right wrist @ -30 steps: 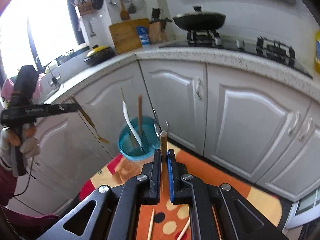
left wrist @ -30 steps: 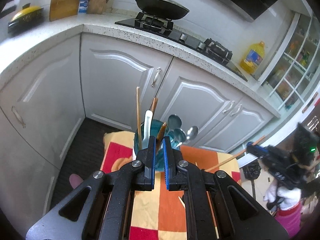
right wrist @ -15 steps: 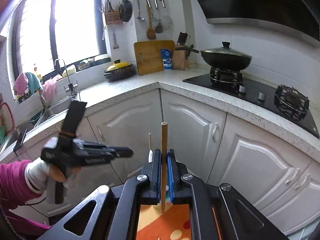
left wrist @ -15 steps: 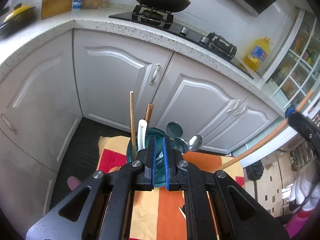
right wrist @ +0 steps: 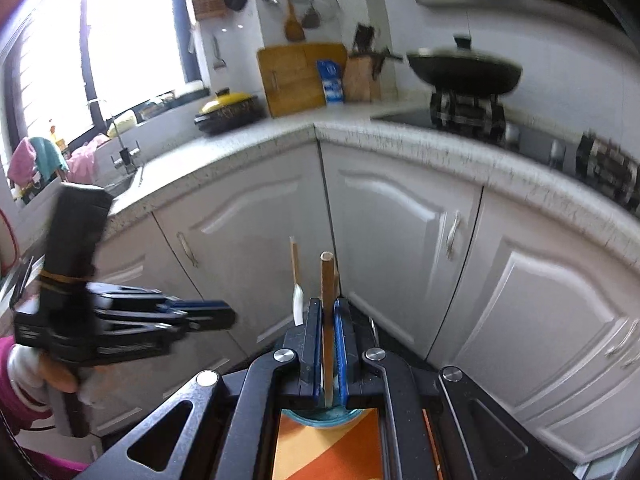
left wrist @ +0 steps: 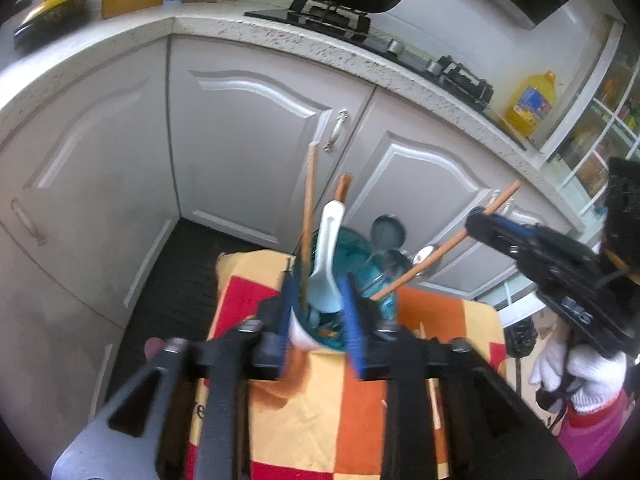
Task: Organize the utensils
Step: 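Open the left tool to drop the fork in the cup while the right tool releases the chopstick, then move both tools back over the two remaining wooden chopsticks on the towel, then grasp a wooden chopstick with the left tool while the right tool grasps the other chopstick, then lift and carry the chopstick to the cup with the left tool while the right tool carries its chopstick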
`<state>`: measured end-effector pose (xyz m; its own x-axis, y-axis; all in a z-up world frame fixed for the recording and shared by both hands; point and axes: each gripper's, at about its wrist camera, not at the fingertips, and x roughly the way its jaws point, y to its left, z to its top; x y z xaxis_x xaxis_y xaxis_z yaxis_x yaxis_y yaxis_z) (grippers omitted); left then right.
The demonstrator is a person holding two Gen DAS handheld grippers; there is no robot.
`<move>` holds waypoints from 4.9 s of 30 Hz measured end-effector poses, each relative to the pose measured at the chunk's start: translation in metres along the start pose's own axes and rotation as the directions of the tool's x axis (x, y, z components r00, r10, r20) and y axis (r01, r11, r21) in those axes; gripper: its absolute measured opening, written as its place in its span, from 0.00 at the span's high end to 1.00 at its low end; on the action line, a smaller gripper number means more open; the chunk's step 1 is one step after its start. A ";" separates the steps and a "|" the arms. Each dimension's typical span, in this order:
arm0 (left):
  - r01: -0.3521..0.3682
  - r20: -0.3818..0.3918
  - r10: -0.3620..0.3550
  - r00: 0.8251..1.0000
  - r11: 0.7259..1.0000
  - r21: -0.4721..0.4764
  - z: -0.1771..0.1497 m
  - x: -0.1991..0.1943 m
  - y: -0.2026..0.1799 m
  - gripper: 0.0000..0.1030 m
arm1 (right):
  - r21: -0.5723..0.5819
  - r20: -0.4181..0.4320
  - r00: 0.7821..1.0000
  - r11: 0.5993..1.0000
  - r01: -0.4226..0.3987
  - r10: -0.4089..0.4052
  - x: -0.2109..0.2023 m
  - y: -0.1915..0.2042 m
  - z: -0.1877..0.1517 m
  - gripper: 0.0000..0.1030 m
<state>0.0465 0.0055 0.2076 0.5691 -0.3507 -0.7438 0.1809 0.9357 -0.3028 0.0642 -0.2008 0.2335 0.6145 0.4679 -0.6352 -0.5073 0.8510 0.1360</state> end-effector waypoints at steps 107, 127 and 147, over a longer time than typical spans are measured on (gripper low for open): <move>0.139 -0.339 -0.098 0.936 0.985 0.100 -0.167 0.127 -0.125 0.96 | 0.199 -0.317 0.948 0.978 0.064 0.003 -0.041 -0.078 -0.237 0.94; 0.172 -0.263 -0.148 0.953 0.982 0.071 -0.151 0.076 -0.110 0.96 | 0.067 -0.520 0.849 0.987 0.146 -0.091 0.020 -0.066 -0.252 0.94; 0.204 -0.151 -0.188 0.971 0.973 0.104 -0.115 0.022 -0.110 0.96 | 0.184 -0.235 0.972 0.983 0.028 0.016 -0.098 -0.042 -0.210 0.95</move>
<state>-0.0536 -0.1097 0.1564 0.3969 -0.5215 -0.7553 0.3758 0.8431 -0.3847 -0.1018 -0.3323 0.1303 0.4471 0.4127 -0.7936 -0.3703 0.8930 0.2557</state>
